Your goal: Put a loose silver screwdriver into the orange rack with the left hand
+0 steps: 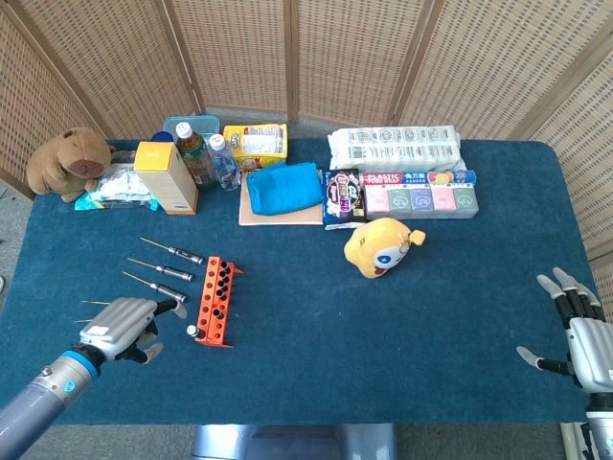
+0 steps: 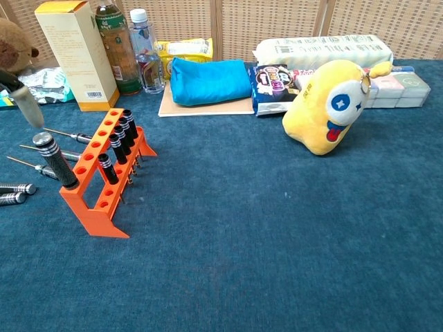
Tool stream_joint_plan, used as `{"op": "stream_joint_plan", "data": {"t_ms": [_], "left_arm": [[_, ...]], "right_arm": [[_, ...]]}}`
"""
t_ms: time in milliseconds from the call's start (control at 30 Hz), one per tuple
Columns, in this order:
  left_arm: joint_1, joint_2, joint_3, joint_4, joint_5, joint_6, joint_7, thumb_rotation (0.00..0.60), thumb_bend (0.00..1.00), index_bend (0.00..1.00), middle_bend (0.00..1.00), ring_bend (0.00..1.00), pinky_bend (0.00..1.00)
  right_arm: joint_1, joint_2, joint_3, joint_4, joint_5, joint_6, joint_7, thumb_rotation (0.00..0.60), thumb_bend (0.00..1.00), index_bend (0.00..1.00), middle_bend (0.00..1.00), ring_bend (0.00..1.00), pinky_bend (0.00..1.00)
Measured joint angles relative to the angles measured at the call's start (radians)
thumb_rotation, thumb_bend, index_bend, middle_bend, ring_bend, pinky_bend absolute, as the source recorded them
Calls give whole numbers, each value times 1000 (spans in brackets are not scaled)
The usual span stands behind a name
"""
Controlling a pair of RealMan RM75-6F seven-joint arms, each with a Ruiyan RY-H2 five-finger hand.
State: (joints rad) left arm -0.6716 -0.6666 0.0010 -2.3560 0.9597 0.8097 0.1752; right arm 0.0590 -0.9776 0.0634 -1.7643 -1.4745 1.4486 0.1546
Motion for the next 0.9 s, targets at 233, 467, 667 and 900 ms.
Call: {"op": "stream_joint_plan", "data": {"t_ms": [233,467,667,900], "left_arm": [[89,18,-4,0,134,113,-40,600,265,14,474,504,713],[230,-8,16,60,355,311,-68,600,149,0,0,19,336],[376,-146,26,289,544,599,-78,600,145,0,0,1,231],[565,-310,47,548,601,809,-137,600,146,0,0,0,215]], "right_arm": [[0,-2,-1,-1,-3,1,-6,600,18,90,0,0,0],[4,-7,-5,-3,-13,-5,-12,600,9,90,0,0,0],[2,-20,-11,5,-28,4,-6,600,0,90,0,0,0],[-3,-30,-13,10,-40,21,-33,600,0,88,0,0,0]]}}
